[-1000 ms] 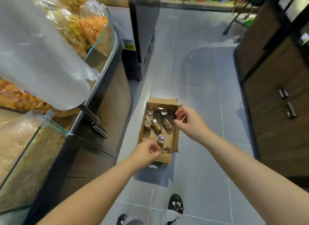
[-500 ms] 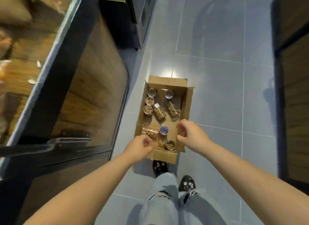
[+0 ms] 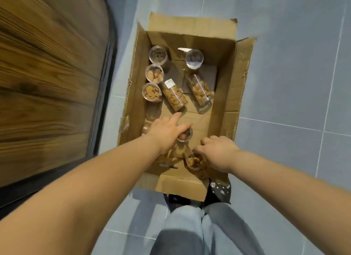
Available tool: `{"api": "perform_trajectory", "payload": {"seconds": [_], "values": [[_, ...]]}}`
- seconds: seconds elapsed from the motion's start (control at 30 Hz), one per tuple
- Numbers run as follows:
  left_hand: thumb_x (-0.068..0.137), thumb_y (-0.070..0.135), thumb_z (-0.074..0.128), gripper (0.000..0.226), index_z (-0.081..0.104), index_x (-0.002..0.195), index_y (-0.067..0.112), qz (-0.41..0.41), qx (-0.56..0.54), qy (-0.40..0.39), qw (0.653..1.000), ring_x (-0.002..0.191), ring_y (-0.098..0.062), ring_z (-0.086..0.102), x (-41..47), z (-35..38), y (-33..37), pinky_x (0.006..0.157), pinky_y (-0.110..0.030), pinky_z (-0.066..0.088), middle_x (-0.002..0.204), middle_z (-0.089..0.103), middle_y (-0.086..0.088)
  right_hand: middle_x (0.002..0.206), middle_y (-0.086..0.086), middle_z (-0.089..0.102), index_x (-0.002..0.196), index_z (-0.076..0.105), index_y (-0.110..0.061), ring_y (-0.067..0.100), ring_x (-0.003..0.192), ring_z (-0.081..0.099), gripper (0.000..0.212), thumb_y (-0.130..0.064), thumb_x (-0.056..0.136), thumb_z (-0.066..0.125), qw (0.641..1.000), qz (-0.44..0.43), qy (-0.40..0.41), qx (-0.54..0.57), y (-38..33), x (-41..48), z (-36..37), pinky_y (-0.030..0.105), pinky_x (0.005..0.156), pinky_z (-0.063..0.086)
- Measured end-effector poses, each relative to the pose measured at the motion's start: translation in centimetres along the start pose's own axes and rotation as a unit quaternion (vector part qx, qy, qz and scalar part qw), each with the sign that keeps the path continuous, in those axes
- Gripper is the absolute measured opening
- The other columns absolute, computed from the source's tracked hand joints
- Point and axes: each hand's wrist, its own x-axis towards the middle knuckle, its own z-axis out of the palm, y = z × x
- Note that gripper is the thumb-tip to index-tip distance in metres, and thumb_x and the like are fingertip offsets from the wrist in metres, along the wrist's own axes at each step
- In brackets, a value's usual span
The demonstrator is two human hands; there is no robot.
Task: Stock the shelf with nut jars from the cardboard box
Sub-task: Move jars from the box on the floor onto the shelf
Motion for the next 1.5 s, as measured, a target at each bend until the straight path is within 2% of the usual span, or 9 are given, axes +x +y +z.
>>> {"api": "perform_trajectory", "payload": {"seconds": [0.1,0.2,0.33,0.47,0.67,0.87,1.1,1.3,1.5], "values": [[0.089,0.011,0.058,0.090,-0.001,0.149,0.042,0.032,0.046,-0.021,0.998,0.140,-0.035,0.020,3.5,3.2,0.3,0.108,-0.045,0.029,0.159,-0.004,-0.009,0.127,0.007,0.048,0.140,0.039,-0.028,0.029,0.116,0.050,0.049,-0.015,0.094,0.048,1.000,-0.022,-0.014,0.013,1.0,2.8,1.4,0.036,0.079,0.041],[0.087,0.012,0.061,0.088,0.005,0.148,0.042,0.050,0.040,-0.022,0.998,0.137,-0.035,0.024,5.4,5.7,0.3,0.107,-0.045,0.033,0.157,0.004,-0.010,0.128,0.008,0.048,0.140,0.037,-0.027,0.030,0.116,0.049,0.049,-0.015,0.094,0.049,0.999,-0.040,-0.019,-0.014,1.2,4.1,2.3,0.037,0.080,0.042],[0.083,0.023,0.065,0.072,0.026,0.142,0.034,0.015,-0.100,0.040,0.994,0.125,-0.032,0.038,5.5,6.8,-0.3,0.096,-0.042,0.045,0.146,0.024,-0.009,0.126,0.009,0.045,0.141,0.033,-0.026,0.031,0.111,0.052,0.051,-0.018,0.094,0.051,0.998,-0.011,-0.060,0.015,0.2,5.8,3.3,0.038,0.077,0.046],[0.079,0.038,0.067,0.066,0.036,0.137,0.037,-0.105,-0.288,0.157,0.939,0.109,-0.027,0.051,4.5,5.6,-1.6,0.088,-0.041,0.050,0.128,0.040,-0.003,0.129,0.010,0.045,0.139,0.034,-0.020,0.032,0.111,0.052,0.050,-0.032,0.095,0.052,0.985,0.075,-0.093,0.122,-1.3,8.4,4.4,0.037,0.074,0.044],[0.076,0.038,0.070,0.064,0.040,0.133,0.038,-0.137,-0.325,0.225,0.908,0.108,-0.021,0.050,2.7,4.0,-3.4,0.086,-0.035,0.047,0.122,0.040,0.001,0.115,0.007,0.053,0.134,0.035,-0.019,0.024,0.093,0.052,0.072,-0.055,0.079,0.064,0.970,0.140,-0.108,0.165,-2.7,10.0,6.0,0.032,0.064,0.043],[0.074,0.039,0.071,0.067,0.040,0.134,0.038,-0.170,-0.329,0.225,0.901,0.108,-0.022,0.050,-0.9,3.2,-3.3,0.090,-0.037,0.048,0.122,0.041,0.000,0.095,0.001,0.056,0.119,0.041,-0.019,0.022,0.087,0.055,0.059,-0.046,0.075,0.069,0.951,0.158,-0.007,0.267,-1.9,6.7,3.7,0.034,0.069,0.051],[0.074,0.040,0.071,0.067,0.040,0.133,0.041,-0.187,-0.313,0.225,0.903,0.108,-0.024,0.049,-10.5,-2.7,-1.2,0.090,-0.045,0.049,0.121,0.042,0.000,0.130,0.009,0.036,0.129,0.040,-0.027,0.032,0.115,0.039,0.067,-0.043,0.073,0.072,0.954,0.108,0.135,0.243,-3.1,-4.3,-2.9,0.042,0.094,0.046],[0.074,0.044,0.070,0.070,0.038,0.137,0.040,-0.227,-0.256,0.230,0.911,0.106,-0.025,0.053,-23.1,-9.2,2.9,0.085,-0.039,0.050,0.124,0.043,-0.002,0.126,0.004,0.048,0.130,0.039,-0.026,0.027,0.111,0.044,0.068,-0.043,0.071,0.068,0.952,0.058,0.233,0.189,-5.9,-16.5,-8.6,0.031,0.082,0.040],[0.076,0.053,0.063,0.072,0.032,0.140,0.044,-0.283,-0.198,0.261,0.901,0.099,-0.021,0.057,-38.4,-14.1,9.8,0.077,-0.033,0.050,0.118,0.045,0.002,0.107,-0.001,0.051,0.108,0.050,-0.029,0.025,0.102,0.046,0.044,-0.046,0.070,0.066,0.954,-0.076,0.278,0.078,-11.5,-29.5,-15.9,0.034,0.082,0.044]]}}
